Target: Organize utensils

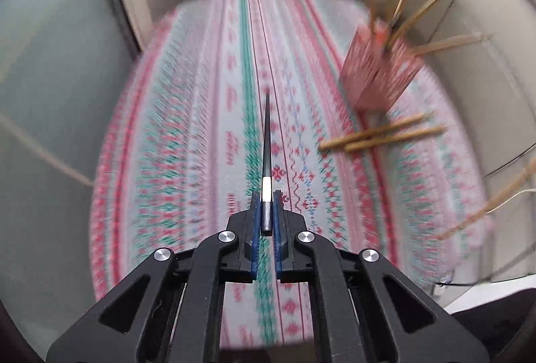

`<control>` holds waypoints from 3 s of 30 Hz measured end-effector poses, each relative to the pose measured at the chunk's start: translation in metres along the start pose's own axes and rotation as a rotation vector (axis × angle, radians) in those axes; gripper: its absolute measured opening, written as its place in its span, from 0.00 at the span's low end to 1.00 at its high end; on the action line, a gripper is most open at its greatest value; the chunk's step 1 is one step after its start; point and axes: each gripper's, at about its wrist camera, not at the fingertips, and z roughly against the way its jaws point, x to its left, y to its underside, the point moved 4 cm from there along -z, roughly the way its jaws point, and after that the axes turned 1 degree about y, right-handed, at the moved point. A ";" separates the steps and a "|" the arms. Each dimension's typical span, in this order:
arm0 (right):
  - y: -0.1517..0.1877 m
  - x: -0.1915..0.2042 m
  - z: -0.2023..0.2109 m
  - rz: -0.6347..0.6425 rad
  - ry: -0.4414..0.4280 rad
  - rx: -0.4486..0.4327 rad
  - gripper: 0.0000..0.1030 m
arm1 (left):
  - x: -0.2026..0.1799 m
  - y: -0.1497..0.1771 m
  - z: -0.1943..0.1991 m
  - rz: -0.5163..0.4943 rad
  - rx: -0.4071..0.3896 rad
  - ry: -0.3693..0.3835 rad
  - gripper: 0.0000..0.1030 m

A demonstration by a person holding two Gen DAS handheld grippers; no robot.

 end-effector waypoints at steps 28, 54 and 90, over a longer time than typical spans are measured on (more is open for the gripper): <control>-0.133 0.107 0.050 0.151 -0.089 -0.258 0.07 | -0.116 -0.149 0.159 -0.173 -0.489 0.240 0.06; -0.132 0.107 -0.067 0.222 0.045 -0.212 0.07 | -0.072 -0.184 0.111 0.067 -0.419 0.297 0.51; -0.032 -0.088 -0.039 -0.188 0.260 0.003 0.93 | -0.140 -0.021 -0.037 -0.421 -0.028 0.179 0.84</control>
